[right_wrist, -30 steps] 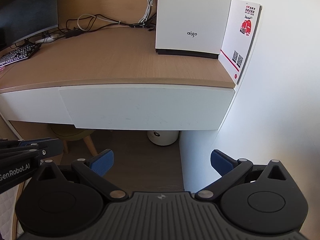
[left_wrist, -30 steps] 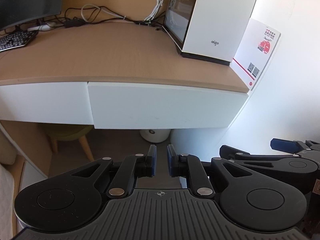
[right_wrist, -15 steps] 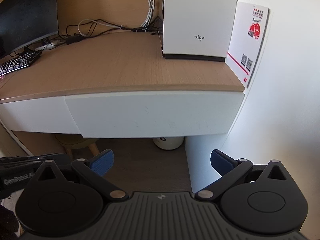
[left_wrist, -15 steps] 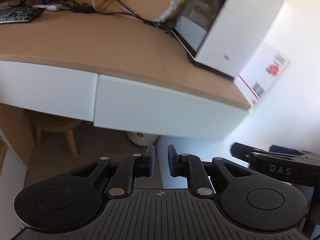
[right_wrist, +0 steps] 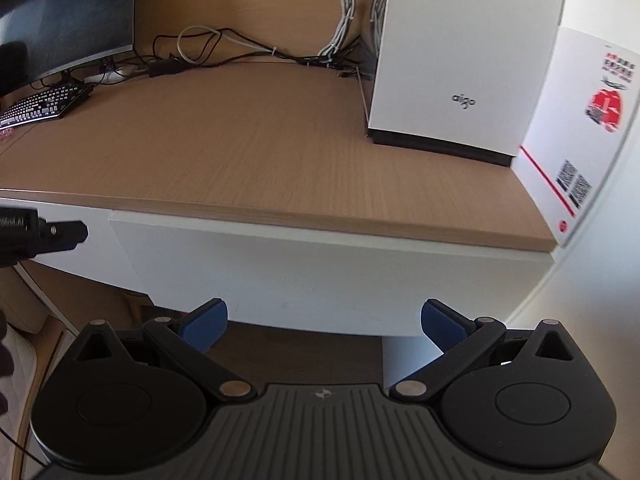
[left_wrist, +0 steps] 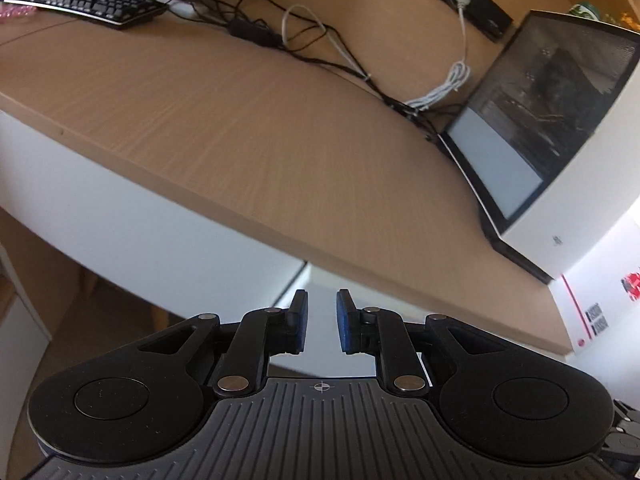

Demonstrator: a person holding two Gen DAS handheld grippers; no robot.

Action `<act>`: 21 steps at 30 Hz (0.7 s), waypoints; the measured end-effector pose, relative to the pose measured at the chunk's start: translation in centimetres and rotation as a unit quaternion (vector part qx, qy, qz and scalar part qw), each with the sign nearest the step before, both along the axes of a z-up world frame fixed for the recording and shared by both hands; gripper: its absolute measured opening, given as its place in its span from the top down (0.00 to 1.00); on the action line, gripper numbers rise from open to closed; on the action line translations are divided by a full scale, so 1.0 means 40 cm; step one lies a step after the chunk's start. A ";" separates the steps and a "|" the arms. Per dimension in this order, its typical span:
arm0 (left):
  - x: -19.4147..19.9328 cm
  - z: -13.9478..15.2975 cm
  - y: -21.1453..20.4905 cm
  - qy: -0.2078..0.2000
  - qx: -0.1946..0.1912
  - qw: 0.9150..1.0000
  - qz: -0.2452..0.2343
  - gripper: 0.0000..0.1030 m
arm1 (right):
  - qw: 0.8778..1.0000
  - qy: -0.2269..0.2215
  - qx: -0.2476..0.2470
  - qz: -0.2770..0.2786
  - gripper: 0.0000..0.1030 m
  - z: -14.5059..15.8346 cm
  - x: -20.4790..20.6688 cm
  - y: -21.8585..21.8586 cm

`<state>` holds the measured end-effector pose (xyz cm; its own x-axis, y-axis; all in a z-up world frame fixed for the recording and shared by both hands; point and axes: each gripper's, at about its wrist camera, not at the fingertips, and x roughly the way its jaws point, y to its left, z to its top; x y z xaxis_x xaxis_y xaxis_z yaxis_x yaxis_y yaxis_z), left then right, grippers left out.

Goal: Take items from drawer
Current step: 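Move the left gripper down to the white drawer front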

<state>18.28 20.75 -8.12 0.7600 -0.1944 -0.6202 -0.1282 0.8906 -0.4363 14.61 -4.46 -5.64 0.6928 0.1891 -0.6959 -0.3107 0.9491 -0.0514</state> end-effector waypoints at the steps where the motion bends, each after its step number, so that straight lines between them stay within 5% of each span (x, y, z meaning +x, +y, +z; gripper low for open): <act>1: 0.014 -0.004 0.002 0.002 0.001 1.000 0.000 0.84 | 1.000 0.000 0.004 0.003 0.00 -0.008 0.013 0.004; 14: 0.104 -0.045 0.001 0.024 -0.007 1.000 -0.010 0.82 | 1.000 0.017 0.005 0.001 0.00 -0.061 0.107 0.003; 21: 0.104 -0.056 -0.005 0.021 -0.004 1.000 -0.019 0.73 | 0.999 0.007 0.028 -0.022 0.00 -0.069 0.147 0.004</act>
